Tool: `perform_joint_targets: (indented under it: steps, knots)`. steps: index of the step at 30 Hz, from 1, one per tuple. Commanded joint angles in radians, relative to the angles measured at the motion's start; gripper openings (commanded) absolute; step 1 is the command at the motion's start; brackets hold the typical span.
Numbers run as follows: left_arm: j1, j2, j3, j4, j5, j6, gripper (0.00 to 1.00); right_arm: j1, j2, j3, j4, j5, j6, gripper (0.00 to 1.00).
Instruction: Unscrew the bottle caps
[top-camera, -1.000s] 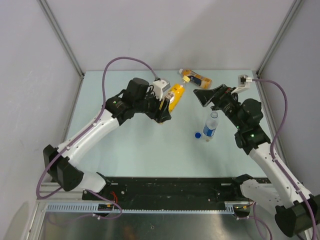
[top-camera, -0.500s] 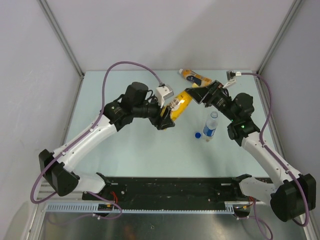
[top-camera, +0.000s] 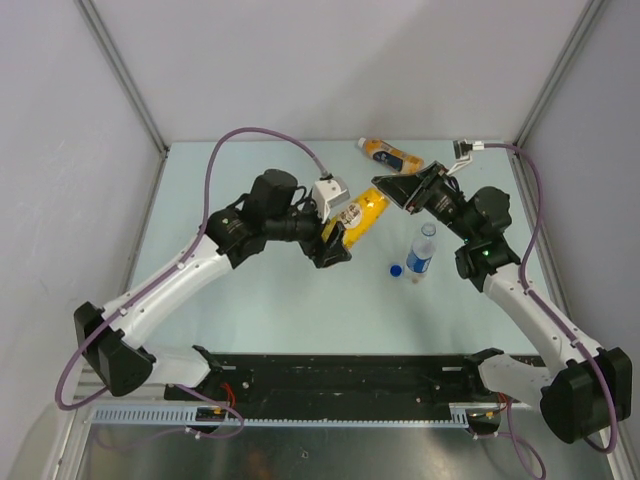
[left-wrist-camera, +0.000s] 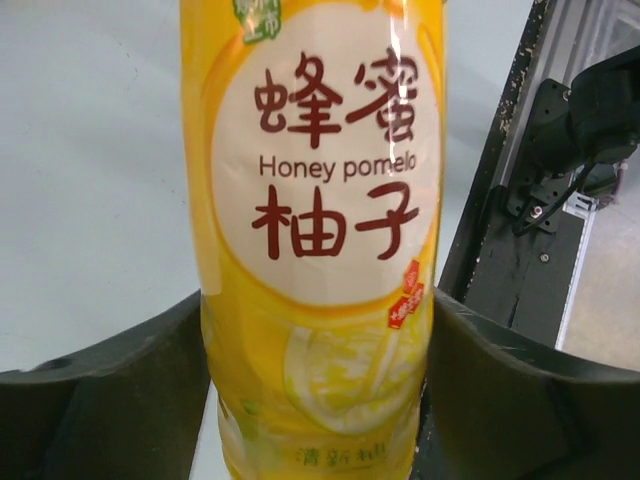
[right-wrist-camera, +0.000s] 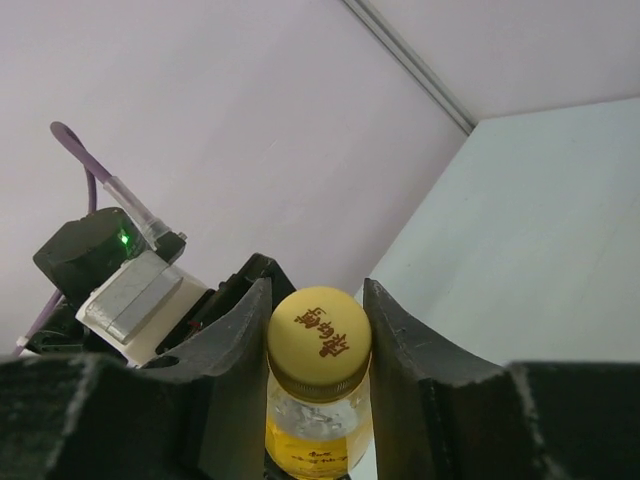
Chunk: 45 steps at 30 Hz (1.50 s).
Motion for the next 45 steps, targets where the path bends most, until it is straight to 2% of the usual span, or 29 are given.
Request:
perform_joint_targets:
  steps: [1,3,6,18,32,37,42,45]
  knots:
    - [-0.014,-0.067,-0.013,0.035,-0.026,0.041,0.88,0.001,-0.038,0.016,0.019,0.003,-0.028,0.0]
    - [-0.014,-0.088,-0.024,0.045,-0.034,0.044,0.97,0.007,-0.055,0.002,0.025,0.009,-0.045,0.0]
    - [-0.015,-0.115,-0.037,0.071,-0.022,0.035,0.99,0.029,-0.081,-0.025,0.055,0.021,-0.081,0.0]
    - [-0.013,-0.146,-0.08,0.14,0.115,0.016,0.99,0.081,-0.119,-0.062,0.206,-0.085,-0.139,0.0]
    - [-0.013,-0.158,-0.135,0.27,0.334,-0.056,0.96,0.084,-0.273,-0.17,0.29,0.088,-0.094,0.0]
    - [-0.012,-0.137,-0.137,0.281,0.343,-0.064,0.88,0.087,-0.282,-0.177,0.291,0.096,-0.107,0.0]
    - [-0.012,-0.127,-0.142,0.281,0.333,-0.064,0.72,0.089,-0.285,-0.177,0.278,0.104,-0.115,0.0]
    - [-0.012,-0.126,-0.145,0.281,0.319,-0.064,0.59,0.089,-0.286,-0.177,0.271,0.112,-0.12,0.0]
